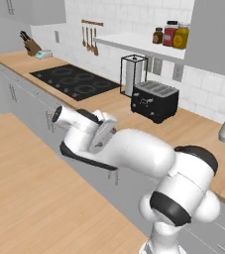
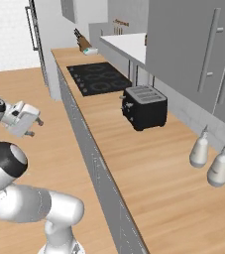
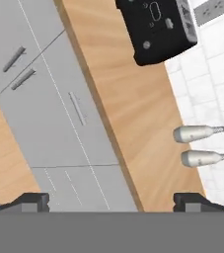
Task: Take a straw from the drawer in front and place it inside the glass cup on the dining counter.
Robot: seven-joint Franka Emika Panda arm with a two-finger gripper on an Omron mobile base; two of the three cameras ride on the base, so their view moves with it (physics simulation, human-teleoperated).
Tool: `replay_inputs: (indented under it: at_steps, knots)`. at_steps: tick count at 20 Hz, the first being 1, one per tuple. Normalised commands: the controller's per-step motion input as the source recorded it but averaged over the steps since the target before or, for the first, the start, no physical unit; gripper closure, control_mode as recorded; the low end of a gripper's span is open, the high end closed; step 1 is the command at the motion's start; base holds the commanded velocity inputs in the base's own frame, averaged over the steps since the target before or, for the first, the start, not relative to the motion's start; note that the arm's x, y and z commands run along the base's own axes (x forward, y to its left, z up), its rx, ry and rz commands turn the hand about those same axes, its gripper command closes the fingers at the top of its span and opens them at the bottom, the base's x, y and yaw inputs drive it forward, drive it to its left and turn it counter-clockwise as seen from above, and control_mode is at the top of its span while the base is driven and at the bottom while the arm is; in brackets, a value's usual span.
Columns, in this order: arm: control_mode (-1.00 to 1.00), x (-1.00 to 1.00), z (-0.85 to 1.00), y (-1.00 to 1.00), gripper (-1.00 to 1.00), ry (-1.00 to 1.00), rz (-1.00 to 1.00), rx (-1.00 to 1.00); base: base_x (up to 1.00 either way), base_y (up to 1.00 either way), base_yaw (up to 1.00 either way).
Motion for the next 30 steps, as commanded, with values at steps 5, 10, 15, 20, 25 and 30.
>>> replay_inputs:
  at_steps: [5,10,15,20,25,30]
  knots:
    - [-1.00,0.34,-0.61,0.00,-1.00,0.04,-0.36,-0.32,0.00,0.00,0.00]
    - [-1.00,0.06,-0.53,-0.22,-1.00,0.01,-0.26,-0.22,0.00,0.00,0.00]
    - [-1.00,-0.01,-0.41,-0.44,-1.00,0.03,0.02,-0.05,0.00,0.00,0.00]
    - [-1.00,-0.12,-0.31,-0.55,-1.00,0.00,0.16,0.00,0.00,0.00,0.00]
    - [-1.00,-0.05,-0.23,-0.68,-1.00,0.00,0.15,0.02,0.00,0.00,0.00]
    - [-1.00,-0.30,-0.14,-0.74,-1.00,0.00,0.23,0.18,0.00,0.00,0.00]
